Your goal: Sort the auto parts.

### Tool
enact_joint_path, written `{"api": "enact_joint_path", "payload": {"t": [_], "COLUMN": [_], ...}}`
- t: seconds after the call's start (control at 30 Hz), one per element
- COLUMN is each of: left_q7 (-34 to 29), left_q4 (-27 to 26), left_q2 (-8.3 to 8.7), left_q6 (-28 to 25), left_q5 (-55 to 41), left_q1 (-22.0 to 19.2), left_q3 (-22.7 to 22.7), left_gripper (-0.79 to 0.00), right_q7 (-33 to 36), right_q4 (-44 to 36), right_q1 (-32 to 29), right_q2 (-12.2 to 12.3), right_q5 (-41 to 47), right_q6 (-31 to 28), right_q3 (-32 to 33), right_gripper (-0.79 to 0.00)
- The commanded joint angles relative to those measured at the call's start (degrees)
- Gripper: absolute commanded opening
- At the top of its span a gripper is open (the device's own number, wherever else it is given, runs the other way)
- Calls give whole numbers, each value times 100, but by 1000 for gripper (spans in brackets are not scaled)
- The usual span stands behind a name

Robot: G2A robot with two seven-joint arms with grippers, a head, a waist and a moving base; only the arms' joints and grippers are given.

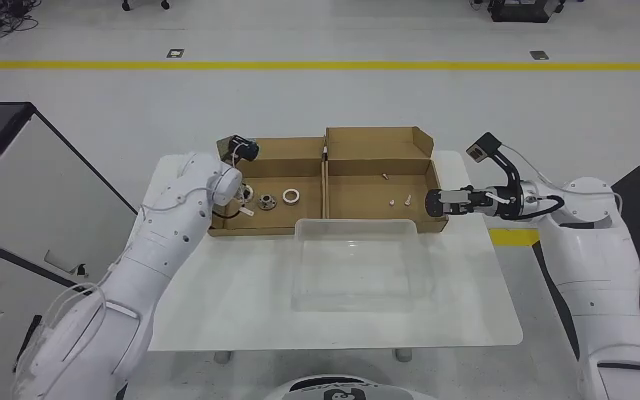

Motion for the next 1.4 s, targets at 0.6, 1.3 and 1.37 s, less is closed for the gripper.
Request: {"api": "enact_joint_path", "payload": {"t": [0.6, 1.3, 1.37], "left_q7": [88, 327, 335], "left_q4": [1397, 2126, 2068], "left_q2": [-464, -770, -760], "left_q6": [188, 114, 99], "left_q5": [123, 62, 18], "left_q1": [-469, -806, -819], "left_q3": [639, 739, 668], "left_gripper": [-785, -105, 0], "right_q7": [0, 0, 0], "right_q4": [0, 0, 0], "right_q1": [0, 0, 0], "right_q2": [0, 0, 0], "right_q5": [4, 4, 4], "right_q6": [0, 0, 0], "right_q3": [0, 0, 0], "right_gripper": [0, 0, 0]}}
